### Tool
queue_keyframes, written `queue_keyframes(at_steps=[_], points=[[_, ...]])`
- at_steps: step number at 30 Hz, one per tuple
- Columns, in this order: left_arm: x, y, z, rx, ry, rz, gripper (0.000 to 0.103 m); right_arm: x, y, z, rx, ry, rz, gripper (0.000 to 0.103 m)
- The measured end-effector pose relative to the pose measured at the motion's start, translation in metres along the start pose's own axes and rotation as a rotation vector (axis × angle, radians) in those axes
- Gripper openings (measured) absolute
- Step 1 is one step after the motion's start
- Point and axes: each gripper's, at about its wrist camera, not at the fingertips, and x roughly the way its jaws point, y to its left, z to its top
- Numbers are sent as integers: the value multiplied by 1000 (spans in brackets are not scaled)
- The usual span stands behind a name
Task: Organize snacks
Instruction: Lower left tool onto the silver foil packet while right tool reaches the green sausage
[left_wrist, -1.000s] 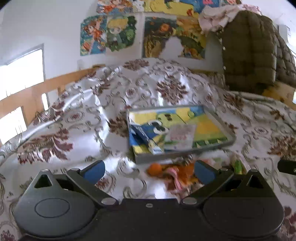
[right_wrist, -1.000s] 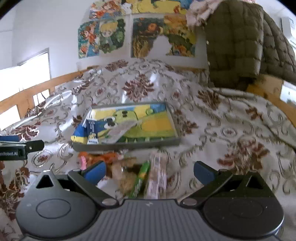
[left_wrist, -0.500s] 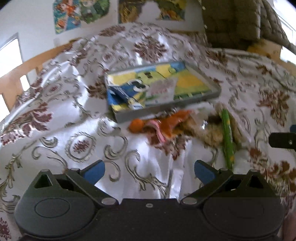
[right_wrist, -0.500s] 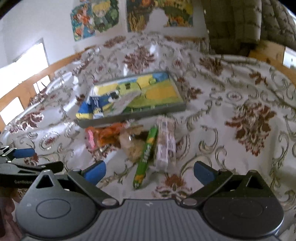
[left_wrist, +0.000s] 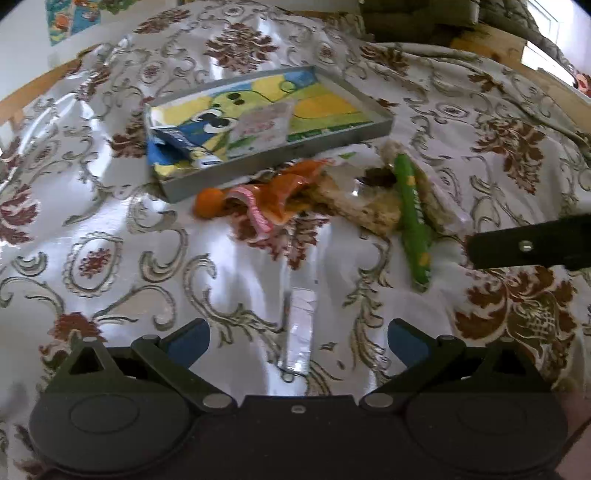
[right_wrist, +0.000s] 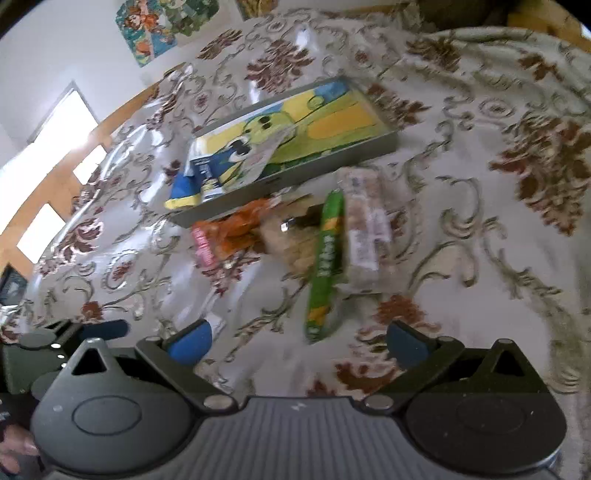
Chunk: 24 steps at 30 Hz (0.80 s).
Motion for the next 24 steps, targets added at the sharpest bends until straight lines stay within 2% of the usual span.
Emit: queue_keyframes(at_steps=[6,13,16,18,22,24], points=[[12,-4,1,12,51,-34,102,20,7,4,-36,23,25,102],[22,4,4,-61,81,-134,100,34,5,8,-5,46,71,93],[29,6,5,-75,94,-165,95,39,3,9,9,51,71,90],[33,8,5,-79,102,-173,89,41,2,9,17,55,69,83],[40,12,7,-93,114,-181,80,44,2,9,19,57,61,79],[42,15,6,-107,122,-186,72,45,2,9,17,57,55,73]])
